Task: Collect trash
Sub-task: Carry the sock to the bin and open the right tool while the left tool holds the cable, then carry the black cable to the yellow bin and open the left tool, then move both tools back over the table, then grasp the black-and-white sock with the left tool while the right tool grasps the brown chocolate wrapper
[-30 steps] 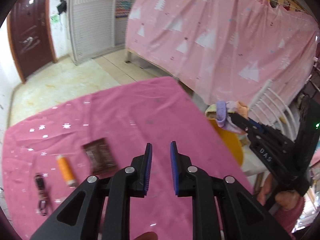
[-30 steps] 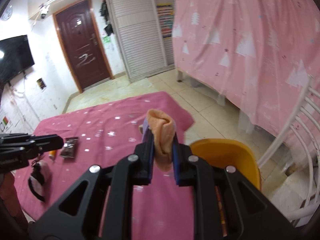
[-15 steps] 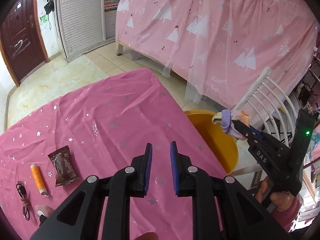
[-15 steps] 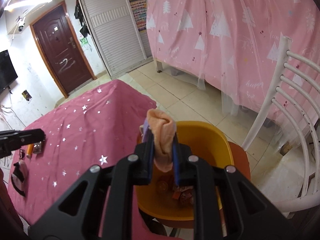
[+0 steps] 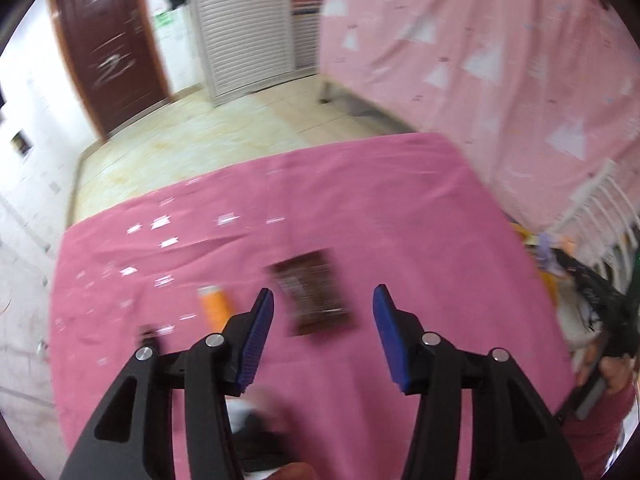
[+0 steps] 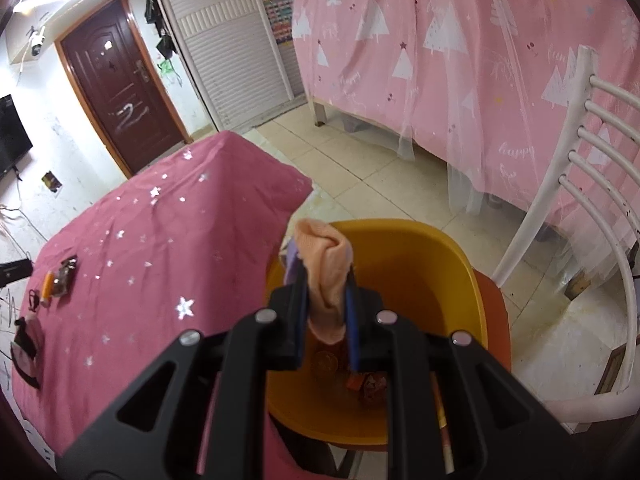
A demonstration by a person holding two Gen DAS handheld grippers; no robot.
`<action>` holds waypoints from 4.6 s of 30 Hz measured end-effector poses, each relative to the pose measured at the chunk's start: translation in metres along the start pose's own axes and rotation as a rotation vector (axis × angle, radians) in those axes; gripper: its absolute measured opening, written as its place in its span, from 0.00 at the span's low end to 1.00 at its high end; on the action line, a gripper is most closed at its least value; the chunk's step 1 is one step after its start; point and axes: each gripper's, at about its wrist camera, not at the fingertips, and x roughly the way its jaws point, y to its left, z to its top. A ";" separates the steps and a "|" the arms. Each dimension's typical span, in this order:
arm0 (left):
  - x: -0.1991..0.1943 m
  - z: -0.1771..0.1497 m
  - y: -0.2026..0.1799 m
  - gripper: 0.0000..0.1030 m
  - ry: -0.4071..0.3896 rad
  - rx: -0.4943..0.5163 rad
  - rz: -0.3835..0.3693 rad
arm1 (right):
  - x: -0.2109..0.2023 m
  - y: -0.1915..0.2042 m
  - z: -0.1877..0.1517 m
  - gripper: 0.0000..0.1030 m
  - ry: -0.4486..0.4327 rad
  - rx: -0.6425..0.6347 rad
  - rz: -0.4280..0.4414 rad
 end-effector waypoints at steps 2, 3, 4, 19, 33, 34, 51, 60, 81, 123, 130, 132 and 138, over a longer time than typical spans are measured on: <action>0.003 -0.003 0.025 0.45 0.016 -0.035 0.037 | 0.003 -0.001 0.000 0.15 0.008 0.003 -0.005; 0.005 -0.004 0.036 0.45 0.024 -0.053 0.050 | 0.004 -0.001 0.000 0.15 0.011 0.004 -0.006; 0.007 -0.007 0.048 0.45 0.034 -0.072 0.063 | 0.006 -0.002 -0.001 0.15 0.013 0.005 -0.009; 0.031 -0.035 0.124 0.34 0.137 -0.231 0.154 | 0.020 -0.006 -0.001 0.39 0.046 0.015 -0.020; 0.013 -0.029 0.120 0.11 0.077 -0.280 0.125 | 0.015 -0.012 -0.002 0.46 0.034 0.035 -0.004; 0.010 -0.025 0.115 0.11 0.065 -0.276 0.119 | 0.015 -0.012 -0.002 0.46 0.033 0.036 -0.005; -0.021 0.028 -0.096 0.11 -0.023 0.039 -0.130 | -0.002 -0.026 0.003 0.46 -0.013 0.071 -0.003; 0.016 0.024 -0.187 0.11 0.041 0.101 -0.317 | -0.014 -0.046 0.005 0.46 -0.042 0.114 -0.009; 0.051 0.019 -0.264 0.19 0.078 0.181 -0.351 | -0.025 -0.070 0.006 0.46 -0.065 0.175 0.002; -0.036 -0.043 0.056 0.86 -0.091 -0.184 -0.059 | -0.025 0.185 0.003 0.57 -0.019 -0.242 0.223; -0.031 -0.063 0.073 0.86 -0.059 -0.199 -0.098 | -0.017 0.215 0.000 0.57 0.006 -0.293 0.229; -0.029 -0.068 0.074 0.86 -0.052 -0.197 -0.105 | -0.014 0.222 0.000 0.57 0.011 -0.306 0.229; -0.021 -0.081 0.070 0.86 -0.032 -0.176 -0.111 | -0.009 0.239 -0.002 0.62 0.029 -0.343 0.237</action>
